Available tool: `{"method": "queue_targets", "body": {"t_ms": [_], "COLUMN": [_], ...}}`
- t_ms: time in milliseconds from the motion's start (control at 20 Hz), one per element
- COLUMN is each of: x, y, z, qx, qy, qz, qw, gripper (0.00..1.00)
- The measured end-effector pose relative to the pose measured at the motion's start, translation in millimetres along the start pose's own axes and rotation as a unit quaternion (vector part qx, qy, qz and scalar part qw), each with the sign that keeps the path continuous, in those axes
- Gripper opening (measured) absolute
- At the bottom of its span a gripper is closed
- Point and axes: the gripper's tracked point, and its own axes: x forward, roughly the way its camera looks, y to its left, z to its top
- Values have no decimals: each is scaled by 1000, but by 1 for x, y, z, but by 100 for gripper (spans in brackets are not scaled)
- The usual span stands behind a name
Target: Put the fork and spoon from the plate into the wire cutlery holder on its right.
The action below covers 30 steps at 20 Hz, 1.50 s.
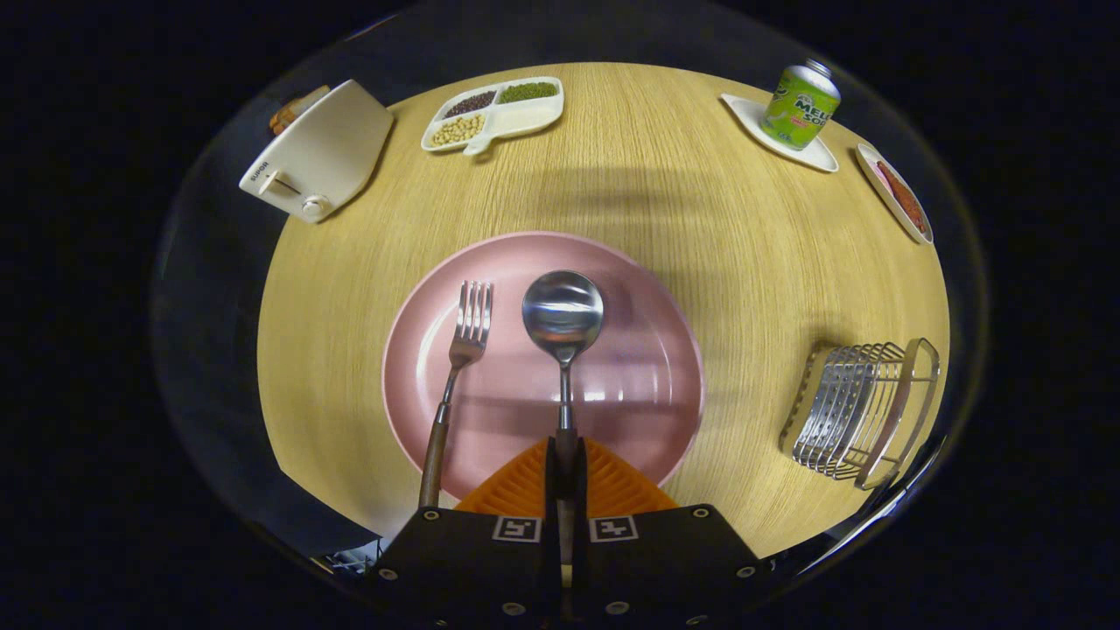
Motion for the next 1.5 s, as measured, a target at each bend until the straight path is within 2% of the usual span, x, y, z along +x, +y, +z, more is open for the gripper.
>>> {"method": "queue_targets", "body": {"t_ms": [150, 450, 700, 850, 1050, 1200, 1500], "x": [-32, -89, -123, -128, -125, -120, -101], "y": [-15, -74, -127, -154, -167, -178, -177], "z": [1, -2, -16, -29, -38, -42, -51], "qx": [7, 13, 28, 39, 76, 67, 53], "qy": [-29, -82, -93, -73, -27, 3, 87], "qz": [5, -24, -55, -67, -37, -41, -16], "qw": [1000, 996, 994, 994, 996, 997, 995], "gripper": [6, 6, 5, 5, 6, 6, 6]}}
